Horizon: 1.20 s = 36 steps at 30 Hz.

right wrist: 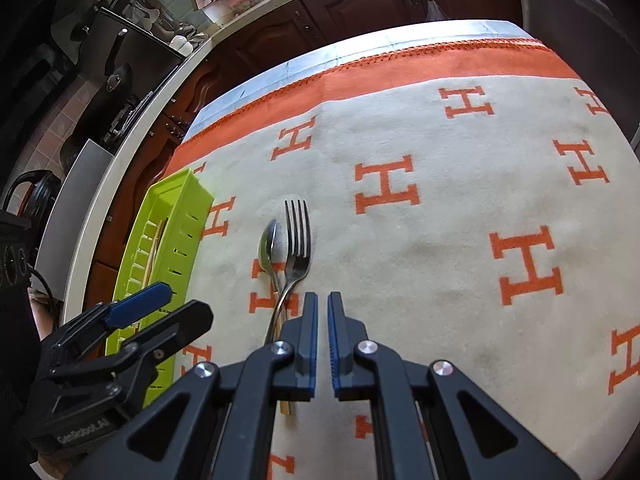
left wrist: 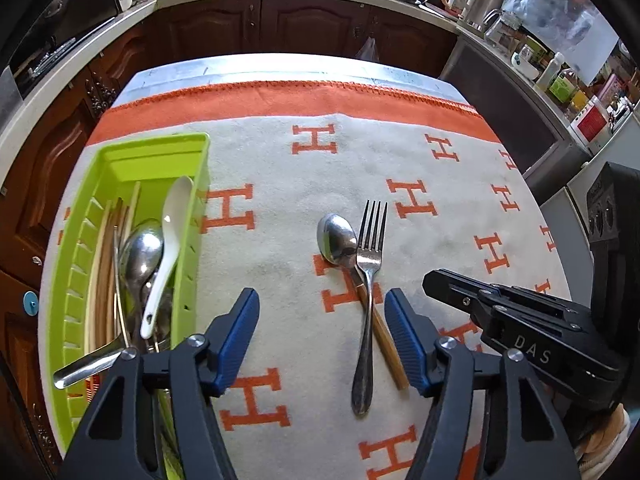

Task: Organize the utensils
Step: 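Move both tools over the last fork and wooden-handled spoon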

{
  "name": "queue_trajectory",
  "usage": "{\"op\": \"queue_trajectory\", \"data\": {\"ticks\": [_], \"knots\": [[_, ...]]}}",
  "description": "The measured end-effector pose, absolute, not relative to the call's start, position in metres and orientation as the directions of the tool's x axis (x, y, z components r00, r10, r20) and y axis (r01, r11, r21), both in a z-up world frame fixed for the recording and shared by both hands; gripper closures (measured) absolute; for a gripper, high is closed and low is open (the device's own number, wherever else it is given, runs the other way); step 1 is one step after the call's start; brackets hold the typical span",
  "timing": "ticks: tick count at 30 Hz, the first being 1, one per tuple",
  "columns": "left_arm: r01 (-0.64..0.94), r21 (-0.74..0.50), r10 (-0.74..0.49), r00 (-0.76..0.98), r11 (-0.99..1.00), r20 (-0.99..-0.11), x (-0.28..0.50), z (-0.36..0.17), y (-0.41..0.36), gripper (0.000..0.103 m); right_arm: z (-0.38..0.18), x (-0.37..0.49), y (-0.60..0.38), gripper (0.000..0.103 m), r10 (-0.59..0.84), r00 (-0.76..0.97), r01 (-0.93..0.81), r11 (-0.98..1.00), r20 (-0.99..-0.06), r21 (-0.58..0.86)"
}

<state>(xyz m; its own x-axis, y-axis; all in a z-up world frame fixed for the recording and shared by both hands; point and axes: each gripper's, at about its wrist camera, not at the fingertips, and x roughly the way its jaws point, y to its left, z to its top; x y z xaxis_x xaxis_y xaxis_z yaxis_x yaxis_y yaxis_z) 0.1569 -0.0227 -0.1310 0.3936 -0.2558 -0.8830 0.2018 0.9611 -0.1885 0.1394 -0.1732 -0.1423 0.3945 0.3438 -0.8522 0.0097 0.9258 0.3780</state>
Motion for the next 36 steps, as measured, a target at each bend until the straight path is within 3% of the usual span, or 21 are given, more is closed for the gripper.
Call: {"op": "queue_trajectory", "data": {"ticks": [5, 10, 12, 22, 36], "knots": [[0.226, -0.201, -0.269, 0.331, 0.953, -0.904, 0.159, -0.148, -0.038, 0.052, -0.146, 0.141, -0.178, 0.098, 0.354, 0.393, 0.011, 0.921, -0.849, 0.389], [0.273, -0.151, -0.234, 0.306, 0.95, -0.923, 0.155, -0.157, -0.052, 0.08, -0.151, 0.143, -0.186, 0.098, 0.367, 0.39, 0.022, 0.913, -0.845, 0.407], [0.275, -0.133, -0.214, 0.291, 0.952, -0.932, 0.153, -0.161, -0.052, 0.083, -0.151, 0.142, -0.189, 0.098, 0.372, 0.392, 0.024, 0.91, -0.841, 0.414], [0.272, -0.15, -0.226, 0.275, 0.951, -0.934, 0.148, -0.158, -0.051, 0.083, -0.154, 0.138, -0.197, 0.098, 0.389, 0.397, 0.035, 0.899, -0.831, 0.437], [0.317, -0.045, -0.146, 0.304, 0.947, -0.941, 0.157, -0.167, -0.073, 0.082, -0.154, 0.131, -0.206, 0.098, 0.397, 0.417, 0.046, 0.889, -0.818, 0.455]]}}
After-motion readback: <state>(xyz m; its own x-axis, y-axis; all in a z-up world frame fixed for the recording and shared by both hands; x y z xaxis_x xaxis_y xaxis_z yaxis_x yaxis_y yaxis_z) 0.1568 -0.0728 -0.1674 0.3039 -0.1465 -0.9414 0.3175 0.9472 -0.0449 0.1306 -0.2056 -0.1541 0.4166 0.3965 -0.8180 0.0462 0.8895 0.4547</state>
